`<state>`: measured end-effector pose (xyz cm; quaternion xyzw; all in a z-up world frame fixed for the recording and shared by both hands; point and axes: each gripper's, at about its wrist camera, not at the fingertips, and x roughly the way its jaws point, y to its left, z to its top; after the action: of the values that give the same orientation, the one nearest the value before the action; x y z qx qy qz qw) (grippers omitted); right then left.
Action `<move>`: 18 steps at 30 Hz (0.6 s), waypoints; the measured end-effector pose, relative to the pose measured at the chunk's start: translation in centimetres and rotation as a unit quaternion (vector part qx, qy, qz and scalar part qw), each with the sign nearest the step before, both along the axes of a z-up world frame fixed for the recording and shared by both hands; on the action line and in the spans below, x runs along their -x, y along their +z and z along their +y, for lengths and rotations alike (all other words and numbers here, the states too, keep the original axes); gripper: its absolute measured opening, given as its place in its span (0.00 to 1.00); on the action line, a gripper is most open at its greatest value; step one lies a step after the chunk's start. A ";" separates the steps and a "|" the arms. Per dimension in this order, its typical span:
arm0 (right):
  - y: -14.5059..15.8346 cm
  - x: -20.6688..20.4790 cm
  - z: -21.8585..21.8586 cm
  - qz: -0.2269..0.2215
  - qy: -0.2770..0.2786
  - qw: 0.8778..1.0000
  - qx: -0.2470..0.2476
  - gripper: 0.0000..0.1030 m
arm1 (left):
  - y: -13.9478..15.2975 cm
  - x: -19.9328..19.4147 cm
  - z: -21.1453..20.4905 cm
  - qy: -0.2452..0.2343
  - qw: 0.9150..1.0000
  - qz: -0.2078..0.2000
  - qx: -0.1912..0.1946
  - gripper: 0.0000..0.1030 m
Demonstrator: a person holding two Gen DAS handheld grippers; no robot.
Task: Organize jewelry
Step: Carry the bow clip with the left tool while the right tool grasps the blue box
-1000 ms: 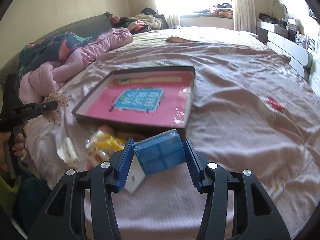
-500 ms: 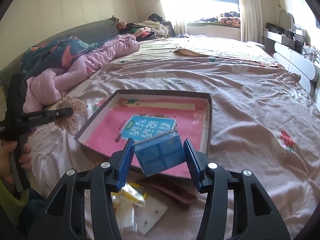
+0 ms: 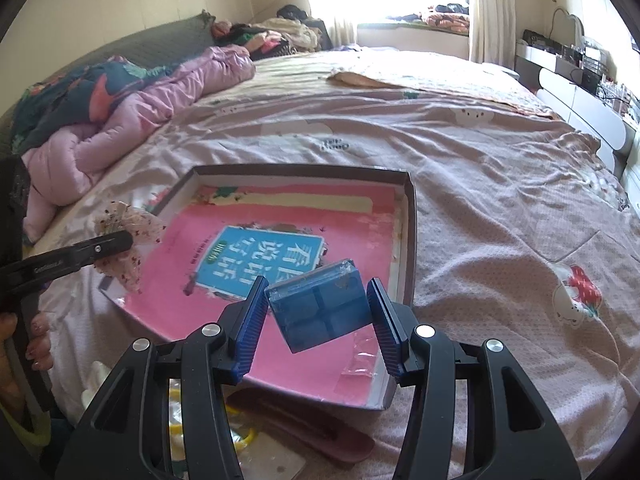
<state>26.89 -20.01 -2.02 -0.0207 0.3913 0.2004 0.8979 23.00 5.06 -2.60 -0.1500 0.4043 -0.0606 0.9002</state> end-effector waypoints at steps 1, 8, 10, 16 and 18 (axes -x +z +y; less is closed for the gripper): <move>-0.4 -0.3 0.2 0.003 -0.004 1.000 0.005 0.47 | -0.1 -0.1 0.0 0.000 1.000 0.001 -0.001 0.16; -2.0 -1.5 0.6 0.022 -0.027 0.999 0.023 0.47 | -0.9 -0.5 -0.4 -0.011 1.000 0.007 -0.019 0.18; -2.1 -1.6 0.7 0.024 -0.031 0.999 0.023 0.47 | -1.1 -0.7 -0.5 -0.016 1.000 0.012 -0.023 0.20; -2.6 -1.8 1.0 0.031 -0.037 0.998 0.037 0.47 | -1.3 -0.5 -0.9 -0.028 0.999 0.015 -0.029 0.28; -2.8 -1.7 0.9 0.034 -0.040 0.998 0.037 0.47 | -1.2 -0.3 -1.0 -0.031 0.999 0.014 -0.031 0.31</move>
<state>28.64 -19.11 -4.79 -0.0312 0.4297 0.1506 0.8898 23.33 4.01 -3.76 -0.1106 0.4230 -0.0736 0.8963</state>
